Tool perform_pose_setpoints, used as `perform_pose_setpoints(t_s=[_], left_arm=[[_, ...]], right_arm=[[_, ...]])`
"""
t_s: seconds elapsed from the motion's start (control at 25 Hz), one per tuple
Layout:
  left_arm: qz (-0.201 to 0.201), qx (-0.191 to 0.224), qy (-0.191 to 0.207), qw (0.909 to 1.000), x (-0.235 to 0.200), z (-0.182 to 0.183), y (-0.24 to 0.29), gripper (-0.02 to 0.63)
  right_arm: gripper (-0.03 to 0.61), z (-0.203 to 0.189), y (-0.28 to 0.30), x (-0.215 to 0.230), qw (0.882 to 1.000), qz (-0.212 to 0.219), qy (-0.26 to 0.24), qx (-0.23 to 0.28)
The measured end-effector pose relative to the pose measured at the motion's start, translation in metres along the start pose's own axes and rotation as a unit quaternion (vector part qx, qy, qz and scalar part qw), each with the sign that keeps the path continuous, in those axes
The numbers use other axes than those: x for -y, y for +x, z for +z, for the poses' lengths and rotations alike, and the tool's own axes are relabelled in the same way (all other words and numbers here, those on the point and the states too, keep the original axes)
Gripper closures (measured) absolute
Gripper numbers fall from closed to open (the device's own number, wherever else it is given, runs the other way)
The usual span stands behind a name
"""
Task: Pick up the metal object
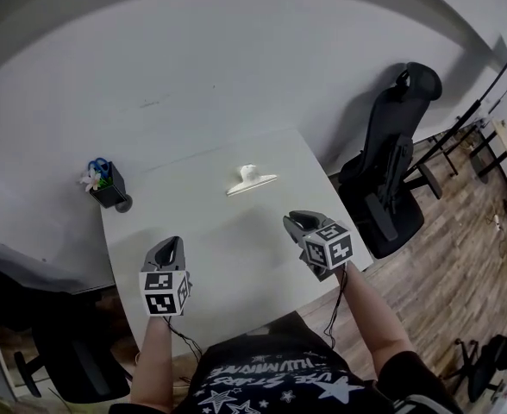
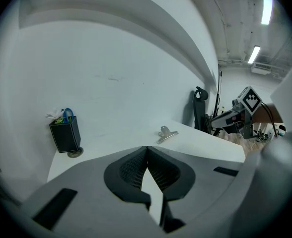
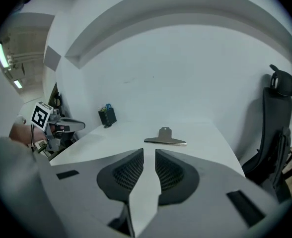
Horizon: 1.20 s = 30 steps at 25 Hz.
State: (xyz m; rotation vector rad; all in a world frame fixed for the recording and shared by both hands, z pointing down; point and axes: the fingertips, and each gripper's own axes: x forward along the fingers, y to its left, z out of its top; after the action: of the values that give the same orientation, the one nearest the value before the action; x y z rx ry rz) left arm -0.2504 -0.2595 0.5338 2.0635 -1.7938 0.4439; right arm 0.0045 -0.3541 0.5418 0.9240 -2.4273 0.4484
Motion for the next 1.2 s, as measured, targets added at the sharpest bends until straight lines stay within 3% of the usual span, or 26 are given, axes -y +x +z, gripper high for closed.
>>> perform_pose_setpoints(t_s=[0.08, 0.16, 0.4, 0.76, 1.2], left_arm=[[0.014, -0.004, -0.003, 0.9999, 0.001, 0.000, 0.002, 0.595], [0.026, -0.006, -0.005, 0.9996, 0.006, 0.001, 0.005, 0.595], [0.068, -0.010, -0.009, 0.9976, 0.024, 0.014, 0.017, 0.595], [0.125, -0.024, -0.021, 0.9917, 0.041, 0.034, 0.062, 0.595], [0.158, -0.036, -0.040, 0.9860, 0.024, 0.042, 0.115, 0.595]], right_arm=[[0.516, 0.005, 0.010, 0.006, 1.000, 0.019, -0.020, -0.009], [0.437, 0.008, 0.021, 0.014, 0.998, 0.040, -0.042, -0.022], [0.393, 0.023, 0.052, 0.051, 0.991, 0.089, -0.095, -0.043], [0.393, 0.041, 0.107, 0.093, 0.975, 0.171, -0.127, -0.069], [0.393, 0.050, 0.191, 0.105, 0.956, 0.229, -0.149, -0.108]])
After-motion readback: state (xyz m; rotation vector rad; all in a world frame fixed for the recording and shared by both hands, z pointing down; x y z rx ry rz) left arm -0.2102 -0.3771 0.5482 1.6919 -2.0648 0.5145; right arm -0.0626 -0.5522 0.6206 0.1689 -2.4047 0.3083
